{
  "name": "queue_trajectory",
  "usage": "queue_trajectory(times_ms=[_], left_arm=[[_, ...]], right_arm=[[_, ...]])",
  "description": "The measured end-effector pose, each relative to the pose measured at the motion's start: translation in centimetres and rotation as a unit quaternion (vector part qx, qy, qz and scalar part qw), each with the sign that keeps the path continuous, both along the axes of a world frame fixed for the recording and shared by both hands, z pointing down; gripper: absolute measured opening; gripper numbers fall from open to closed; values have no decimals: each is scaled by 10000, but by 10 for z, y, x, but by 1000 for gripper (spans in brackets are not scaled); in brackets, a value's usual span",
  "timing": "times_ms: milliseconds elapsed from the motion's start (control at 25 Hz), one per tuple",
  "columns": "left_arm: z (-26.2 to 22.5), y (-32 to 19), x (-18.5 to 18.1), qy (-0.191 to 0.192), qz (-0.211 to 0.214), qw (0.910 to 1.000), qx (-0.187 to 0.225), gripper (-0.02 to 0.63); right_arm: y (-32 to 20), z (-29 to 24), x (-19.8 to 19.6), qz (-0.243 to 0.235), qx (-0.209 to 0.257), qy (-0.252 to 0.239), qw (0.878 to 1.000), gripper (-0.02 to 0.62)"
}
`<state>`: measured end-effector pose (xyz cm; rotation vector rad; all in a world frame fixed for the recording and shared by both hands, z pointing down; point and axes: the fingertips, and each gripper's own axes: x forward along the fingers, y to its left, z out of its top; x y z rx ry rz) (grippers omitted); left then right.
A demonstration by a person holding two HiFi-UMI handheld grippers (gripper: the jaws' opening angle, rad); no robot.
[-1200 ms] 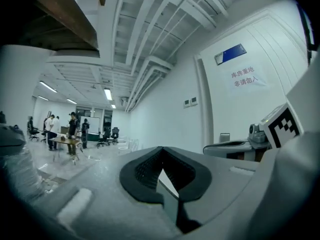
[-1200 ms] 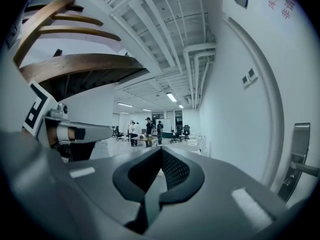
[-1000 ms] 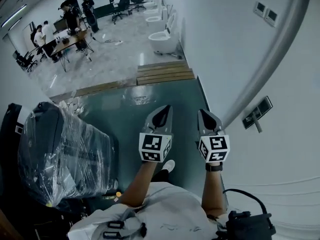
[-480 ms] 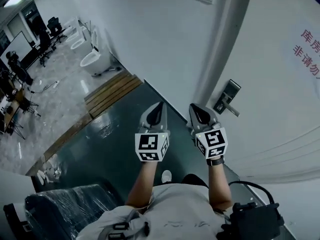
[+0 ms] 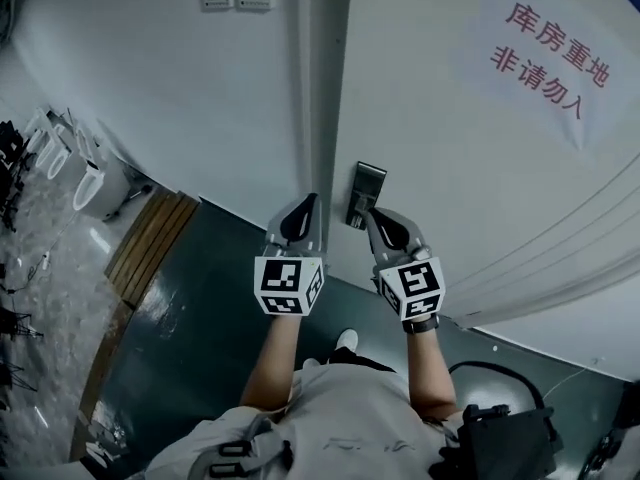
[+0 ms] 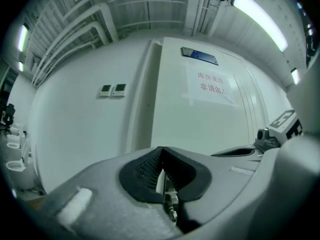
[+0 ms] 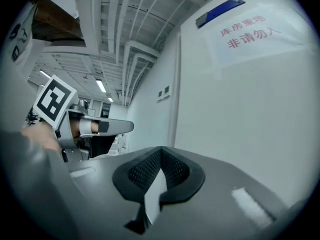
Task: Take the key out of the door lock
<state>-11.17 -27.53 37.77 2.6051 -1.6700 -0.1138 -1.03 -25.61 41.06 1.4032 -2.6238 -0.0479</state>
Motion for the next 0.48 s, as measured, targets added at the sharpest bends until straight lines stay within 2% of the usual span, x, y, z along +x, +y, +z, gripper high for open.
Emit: queue_trajectory(times_ms=[120,240,440,480], left_arm=[[-7,-31,40,-178,335,9992,87,0],[-11,-55,65,-311,479,9982,206,1],[-8,-76,71,-258,527,9978,319,2],[-6,-81,71,-276,571,9975,309,22]], right_arm=[[-21,-5,37,398,66,-175,9990,0],[-41,-10,63,601,136,-366,9974,0],[-62,-3,79,753,201,-426,9960,0],[-66,-1,81,823,222,-431,9954,0]])
